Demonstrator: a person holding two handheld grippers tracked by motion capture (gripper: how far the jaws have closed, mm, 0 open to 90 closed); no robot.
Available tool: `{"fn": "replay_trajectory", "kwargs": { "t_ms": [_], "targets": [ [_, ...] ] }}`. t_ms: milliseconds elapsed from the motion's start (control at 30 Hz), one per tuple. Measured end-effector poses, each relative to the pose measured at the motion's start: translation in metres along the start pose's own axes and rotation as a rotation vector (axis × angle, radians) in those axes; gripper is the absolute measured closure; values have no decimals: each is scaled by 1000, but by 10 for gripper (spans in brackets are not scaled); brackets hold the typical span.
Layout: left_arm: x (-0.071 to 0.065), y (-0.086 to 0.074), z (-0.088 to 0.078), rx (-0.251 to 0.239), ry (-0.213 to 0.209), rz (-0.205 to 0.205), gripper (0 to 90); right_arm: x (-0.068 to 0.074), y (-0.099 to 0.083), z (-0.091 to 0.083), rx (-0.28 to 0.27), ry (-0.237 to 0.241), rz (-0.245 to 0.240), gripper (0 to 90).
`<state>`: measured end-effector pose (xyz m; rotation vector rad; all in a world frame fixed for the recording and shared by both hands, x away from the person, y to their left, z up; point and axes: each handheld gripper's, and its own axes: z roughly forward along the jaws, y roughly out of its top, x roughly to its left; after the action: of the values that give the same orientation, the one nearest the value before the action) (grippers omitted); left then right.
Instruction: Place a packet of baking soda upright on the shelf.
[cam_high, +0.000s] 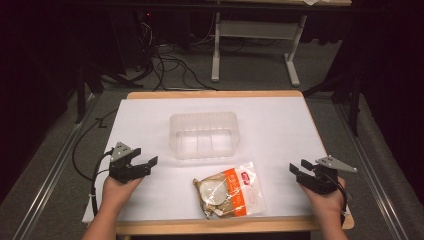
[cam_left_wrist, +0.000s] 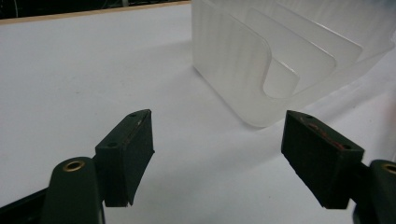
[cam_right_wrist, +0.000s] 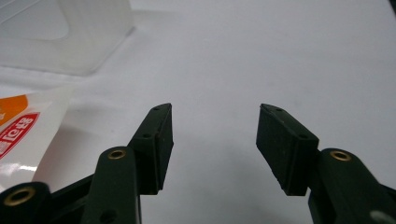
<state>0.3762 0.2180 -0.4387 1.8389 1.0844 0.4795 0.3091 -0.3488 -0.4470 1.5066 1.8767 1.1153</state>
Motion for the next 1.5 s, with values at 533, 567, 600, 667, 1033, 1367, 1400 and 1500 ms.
{"fn": "replay_trajectory", "kwargs": {
  "t_ms": [533, 567, 600, 667, 1033, 1367, 1400, 1500],
  "targets": [
    [0, 0, -1, 3, -11, 9, 255, 3, -3, 1, 23, -10, -5, 458],
    [0, 0, 0, 5, -12, 9, 255, 3, -3, 1, 23, -11, -8, 458],
    [0, 0, 0, 5, -12, 9, 255, 3, -3, 1, 23, -11, -8, 458],
    [0, 0, 0, 10, -13, 13, 255, 4, -3, 2, 27, -11, -5, 457],
    [-3, -1, 3, 28, -20, 32, 255, 43, 2, 0, 16, 46, -72, 330],
    [-2, -1, 3, 29, -20, 31, 255, 88, 1, 15, 70, 222, -95, 207],
    [-2, -1, 2, 26, -18, 28, 256, 91, 1, 19, 83, 236, -88, 205],
    [-1, 0, 2, 23, -16, 26, 255, 96, -2, 27, 119, 271, -62, 181]
  ]
}}
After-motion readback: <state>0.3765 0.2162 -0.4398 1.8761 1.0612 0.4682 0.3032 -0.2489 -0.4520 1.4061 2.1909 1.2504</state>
